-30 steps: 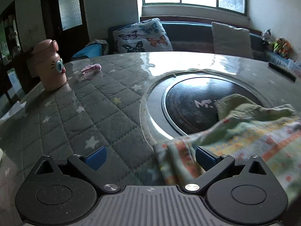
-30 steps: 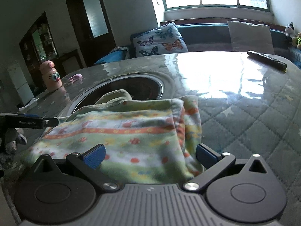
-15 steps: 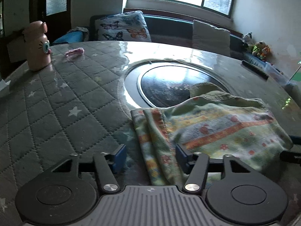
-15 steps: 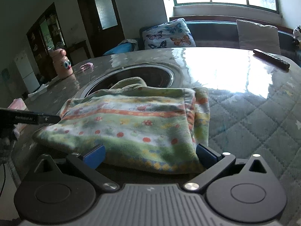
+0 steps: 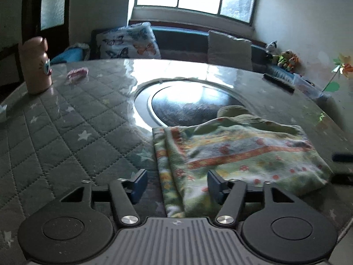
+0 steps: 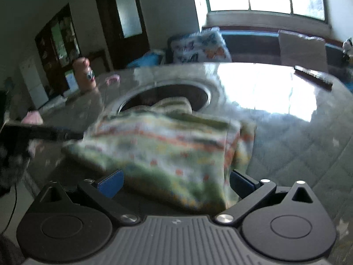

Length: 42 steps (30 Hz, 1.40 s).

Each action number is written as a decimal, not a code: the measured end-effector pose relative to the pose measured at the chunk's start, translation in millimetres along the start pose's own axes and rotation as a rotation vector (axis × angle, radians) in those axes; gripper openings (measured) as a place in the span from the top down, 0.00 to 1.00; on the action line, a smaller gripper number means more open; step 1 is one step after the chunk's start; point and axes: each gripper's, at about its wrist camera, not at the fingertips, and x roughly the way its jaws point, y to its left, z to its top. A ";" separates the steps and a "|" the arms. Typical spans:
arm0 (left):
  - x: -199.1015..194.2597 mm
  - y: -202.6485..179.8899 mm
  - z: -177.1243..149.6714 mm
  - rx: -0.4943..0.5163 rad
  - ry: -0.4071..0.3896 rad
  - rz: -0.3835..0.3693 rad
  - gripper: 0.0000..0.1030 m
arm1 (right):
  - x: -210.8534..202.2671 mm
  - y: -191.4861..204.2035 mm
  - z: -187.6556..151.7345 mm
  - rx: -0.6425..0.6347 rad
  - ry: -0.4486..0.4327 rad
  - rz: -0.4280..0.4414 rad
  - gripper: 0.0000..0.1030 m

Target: Fold clothes

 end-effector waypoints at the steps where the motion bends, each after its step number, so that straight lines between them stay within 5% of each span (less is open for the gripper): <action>1: -2.2 -2.5 -1.3 0.011 -0.005 -0.005 0.37 | 3.3 2.8 3.2 -0.009 -0.005 0.000 0.00; 14: 0.1 -1.8 -18.5 0.034 0.024 0.021 0.36 | 78.7 49.4 8.7 -0.209 0.018 -0.035 0.00; 42: -11.4 18.5 -19.3 -0.020 -0.008 0.064 0.36 | 87.5 94.0 17.1 -0.325 0.019 0.034 0.00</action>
